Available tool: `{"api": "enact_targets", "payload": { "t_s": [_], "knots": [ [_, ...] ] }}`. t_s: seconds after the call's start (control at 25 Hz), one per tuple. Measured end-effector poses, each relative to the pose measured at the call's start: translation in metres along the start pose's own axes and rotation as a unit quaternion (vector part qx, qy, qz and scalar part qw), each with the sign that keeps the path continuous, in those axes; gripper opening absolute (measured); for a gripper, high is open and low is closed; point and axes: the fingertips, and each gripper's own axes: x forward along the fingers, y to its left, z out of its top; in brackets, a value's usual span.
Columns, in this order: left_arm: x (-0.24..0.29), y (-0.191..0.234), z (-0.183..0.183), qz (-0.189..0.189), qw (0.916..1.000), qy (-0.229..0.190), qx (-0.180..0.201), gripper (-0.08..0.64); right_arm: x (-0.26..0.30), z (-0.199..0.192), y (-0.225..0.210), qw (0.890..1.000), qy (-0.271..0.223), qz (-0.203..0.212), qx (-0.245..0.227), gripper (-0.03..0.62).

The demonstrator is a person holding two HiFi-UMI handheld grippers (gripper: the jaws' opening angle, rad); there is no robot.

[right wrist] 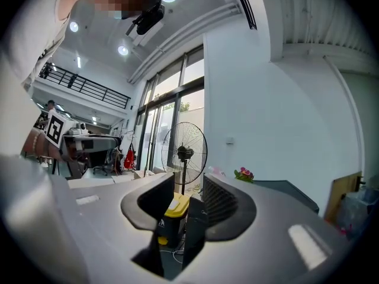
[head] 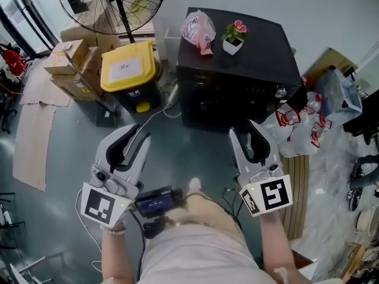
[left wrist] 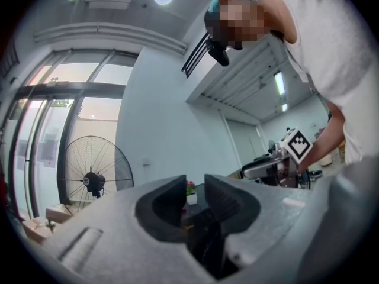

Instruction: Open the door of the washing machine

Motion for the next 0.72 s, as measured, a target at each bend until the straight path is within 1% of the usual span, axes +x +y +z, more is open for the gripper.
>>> {"api": "enact_targets", "payload": {
  "t_s": [0.08,0.2,0.36,0.52,0.72],
  "knots": [
    [0.011,0.005,-0.001,0.007,1.0000,-0.005,-0.003,0.087,0.007,-0.003,-0.008,1.000,0.002,0.004,-0.002,0.137],
    [0.022,0.012,-0.012,0.015,0.9998,0.007,-0.006,0.092,0.018,-0.008,-0.017,1.000,0.007,0.010,-0.007,0.137],
    [0.041,0.022,-0.018,0.025,0.9996,0.002,-0.015,0.101,0.030,-0.015,-0.028,1.000,0.013,0.020,-0.007,0.137],
    [0.059,0.022,-0.028,0.019,0.9997,0.008,-0.013,0.101,0.040,-0.025,-0.038,0.999,0.020,0.029,-0.004,0.137],
    [0.074,0.018,-0.048,-0.008,0.9993,0.035,-0.006,0.101,0.053,-0.036,-0.046,0.999,0.030,0.037,0.001,0.137]
  ]
}}
